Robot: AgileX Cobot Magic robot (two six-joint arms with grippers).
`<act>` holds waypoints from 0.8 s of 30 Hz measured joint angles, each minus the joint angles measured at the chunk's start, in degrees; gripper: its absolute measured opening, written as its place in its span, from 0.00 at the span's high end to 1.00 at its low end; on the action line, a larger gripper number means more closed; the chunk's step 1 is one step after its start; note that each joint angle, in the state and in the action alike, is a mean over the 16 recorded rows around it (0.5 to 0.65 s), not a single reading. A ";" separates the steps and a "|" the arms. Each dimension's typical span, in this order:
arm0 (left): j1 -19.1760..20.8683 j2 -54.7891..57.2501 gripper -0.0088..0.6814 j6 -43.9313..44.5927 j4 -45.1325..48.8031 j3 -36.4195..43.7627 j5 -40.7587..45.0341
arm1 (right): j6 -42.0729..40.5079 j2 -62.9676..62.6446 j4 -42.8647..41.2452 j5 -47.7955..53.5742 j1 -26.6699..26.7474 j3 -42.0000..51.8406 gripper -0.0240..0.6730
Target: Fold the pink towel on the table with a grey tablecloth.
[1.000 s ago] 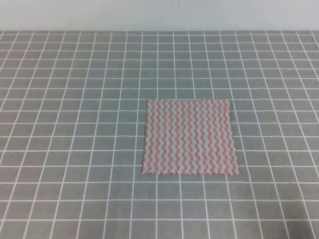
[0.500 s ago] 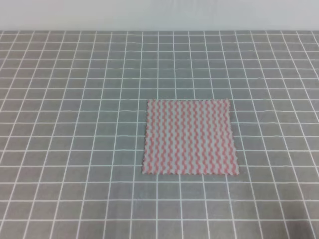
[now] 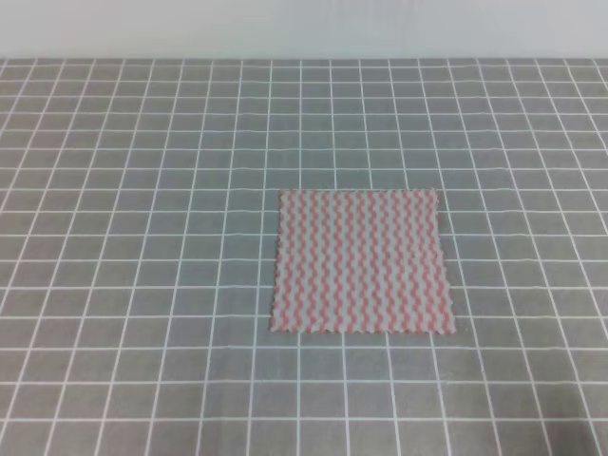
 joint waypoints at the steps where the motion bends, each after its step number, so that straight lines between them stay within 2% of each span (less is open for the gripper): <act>1: 0.00 0.00 0.99 0.00 0.00 0.00 0.00 | -0.01 0.01 -0.04 -0.06 0.01 0.10 0.99; 11: 0.00 0.64 0.99 -0.01 -0.01 -0.44 0.31 | -0.22 0.02 -0.35 -0.12 0.58 0.20 0.99; 24: 0.00 0.64 0.99 -0.01 -0.01 -0.44 0.26 | -0.42 0.04 -0.32 -0.37 3.99 0.60 0.99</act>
